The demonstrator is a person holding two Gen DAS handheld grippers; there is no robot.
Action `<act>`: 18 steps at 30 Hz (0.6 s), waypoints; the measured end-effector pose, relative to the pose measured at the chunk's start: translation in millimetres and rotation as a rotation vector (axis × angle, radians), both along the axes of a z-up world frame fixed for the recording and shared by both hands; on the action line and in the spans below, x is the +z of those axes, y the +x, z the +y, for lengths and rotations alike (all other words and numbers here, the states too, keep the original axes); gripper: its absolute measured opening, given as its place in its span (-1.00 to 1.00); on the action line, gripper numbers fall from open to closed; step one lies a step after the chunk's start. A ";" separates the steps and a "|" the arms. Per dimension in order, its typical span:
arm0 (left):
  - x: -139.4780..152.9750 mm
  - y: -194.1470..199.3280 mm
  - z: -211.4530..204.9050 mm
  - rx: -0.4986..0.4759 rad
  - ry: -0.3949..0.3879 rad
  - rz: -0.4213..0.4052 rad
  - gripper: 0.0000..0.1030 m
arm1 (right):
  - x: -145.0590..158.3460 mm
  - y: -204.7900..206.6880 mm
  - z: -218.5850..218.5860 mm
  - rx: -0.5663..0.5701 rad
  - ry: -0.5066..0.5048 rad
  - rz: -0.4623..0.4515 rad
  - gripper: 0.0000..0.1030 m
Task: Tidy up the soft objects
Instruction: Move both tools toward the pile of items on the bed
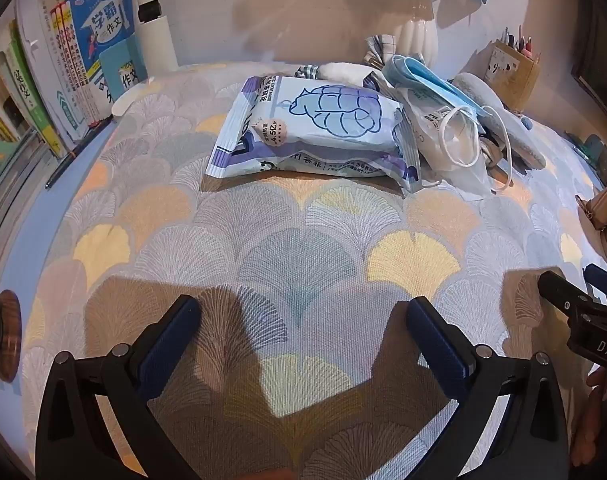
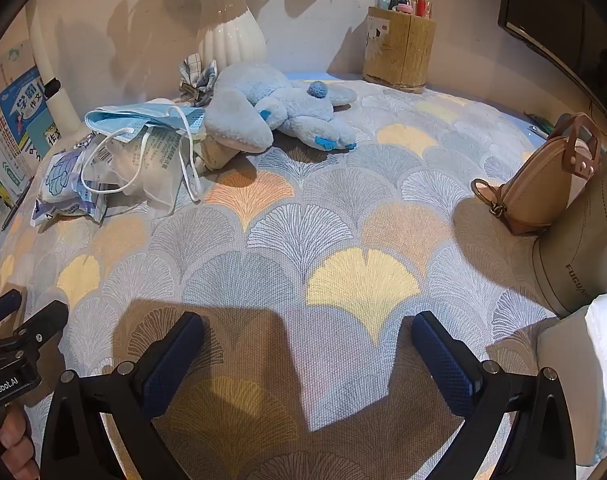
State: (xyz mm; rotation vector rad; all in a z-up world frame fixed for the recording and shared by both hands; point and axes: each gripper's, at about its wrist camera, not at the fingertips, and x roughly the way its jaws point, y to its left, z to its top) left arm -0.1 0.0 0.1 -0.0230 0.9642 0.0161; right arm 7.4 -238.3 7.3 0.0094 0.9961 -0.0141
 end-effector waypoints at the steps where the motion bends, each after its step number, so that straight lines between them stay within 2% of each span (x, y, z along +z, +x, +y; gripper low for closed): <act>1: 0.0 -0.1 0.0 -0.001 0.000 0.000 1.00 | -0.1 0.0 0.2 0.001 -0.004 0.000 1.00; 6: 1.3 1.9 -0.9 -0.002 0.008 0.035 1.00 | 0.4 -2.0 0.5 0.001 0.004 0.007 1.00; 9: 5.5 1.6 -0.6 -0.011 0.001 0.083 0.99 | 1.5 -10.5 3.4 0.012 0.001 0.017 1.00; 11: 11.3 -5.5 2.0 -0.014 0.000 0.076 0.99 | 4.1 -15.1 6.3 0.032 0.025 0.023 1.00; 14: 34.4 -24.6 9.8 -0.024 -0.005 -0.019 0.99 | 5.8 -23.4 9.5 0.066 0.013 0.048 1.00; 16: 61.3 -34.3 18.5 -0.029 -0.013 -0.108 0.99 | 6.3 -24.2 16.4 0.082 -0.025 0.071 1.00; 18: 83.3 -36.8 26.4 -0.032 -0.030 -0.190 0.99 | 21.0 -27.7 23.6 0.109 -0.007 0.013 1.00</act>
